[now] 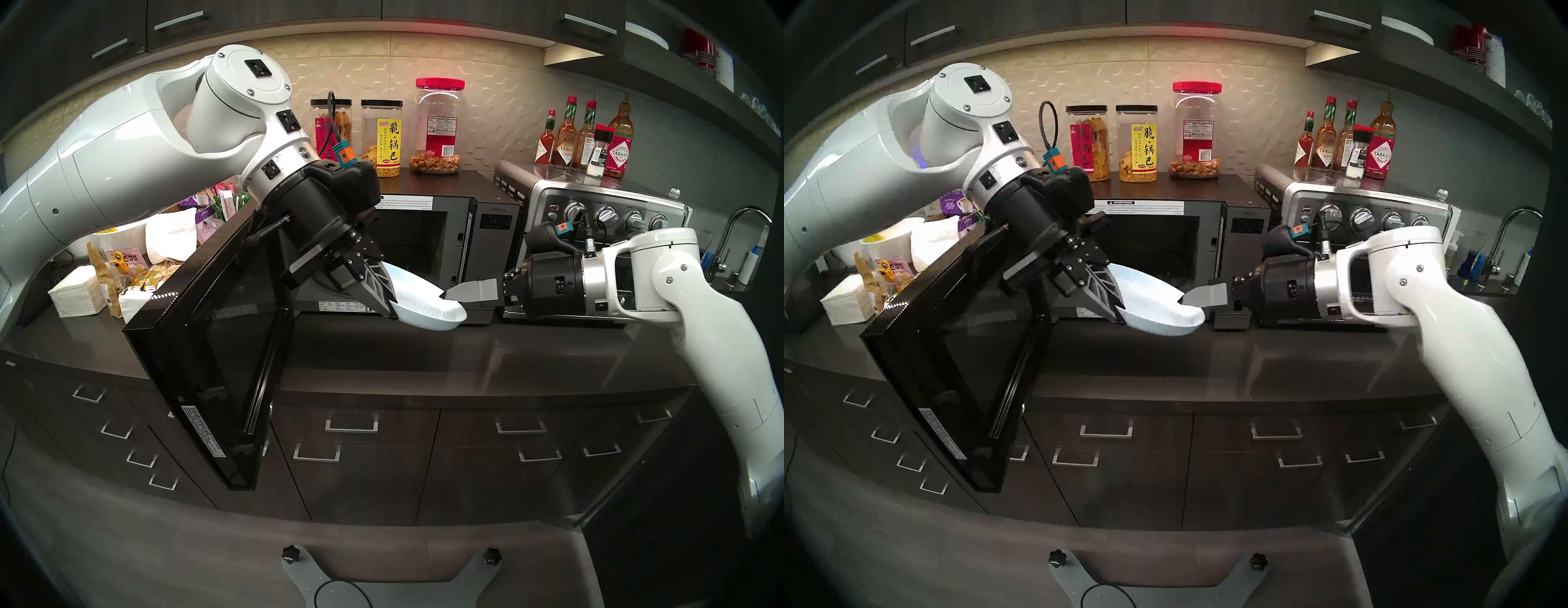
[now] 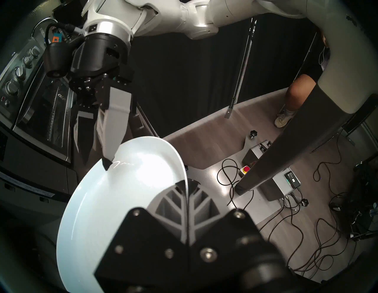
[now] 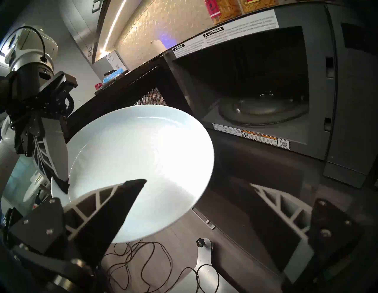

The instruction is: Open the microwave, put the plate inside, and close the door

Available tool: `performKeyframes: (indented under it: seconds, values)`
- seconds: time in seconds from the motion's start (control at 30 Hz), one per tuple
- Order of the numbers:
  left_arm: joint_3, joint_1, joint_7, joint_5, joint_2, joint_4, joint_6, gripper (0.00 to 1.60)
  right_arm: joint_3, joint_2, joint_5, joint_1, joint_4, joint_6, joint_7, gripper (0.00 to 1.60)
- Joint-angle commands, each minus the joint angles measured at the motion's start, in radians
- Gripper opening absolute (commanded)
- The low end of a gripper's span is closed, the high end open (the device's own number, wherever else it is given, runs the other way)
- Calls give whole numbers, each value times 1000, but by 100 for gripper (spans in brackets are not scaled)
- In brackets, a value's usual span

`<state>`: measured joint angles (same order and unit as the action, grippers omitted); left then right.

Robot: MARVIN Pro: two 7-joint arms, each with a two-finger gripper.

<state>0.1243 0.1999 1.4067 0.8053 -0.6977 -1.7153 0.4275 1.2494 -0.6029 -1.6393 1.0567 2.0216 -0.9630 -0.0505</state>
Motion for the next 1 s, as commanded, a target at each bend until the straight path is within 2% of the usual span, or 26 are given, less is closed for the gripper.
performKeyframes:
  seconds: [0.0, 0.33, 0.97]
  values:
    - [12, 15, 10, 5, -2, 1, -2, 0, -5, -9, -34, -30, 11, 3, 40, 160]
    - [12, 15, 10, 5, -2, 1, -2, 0, -25, -19, -58, -42, 11, 3, 94, 160]
    - [11, 16, 10, 6, -2, 1, -3, 0, -24, -21, -71, -27, 17, 5, 119, 160]
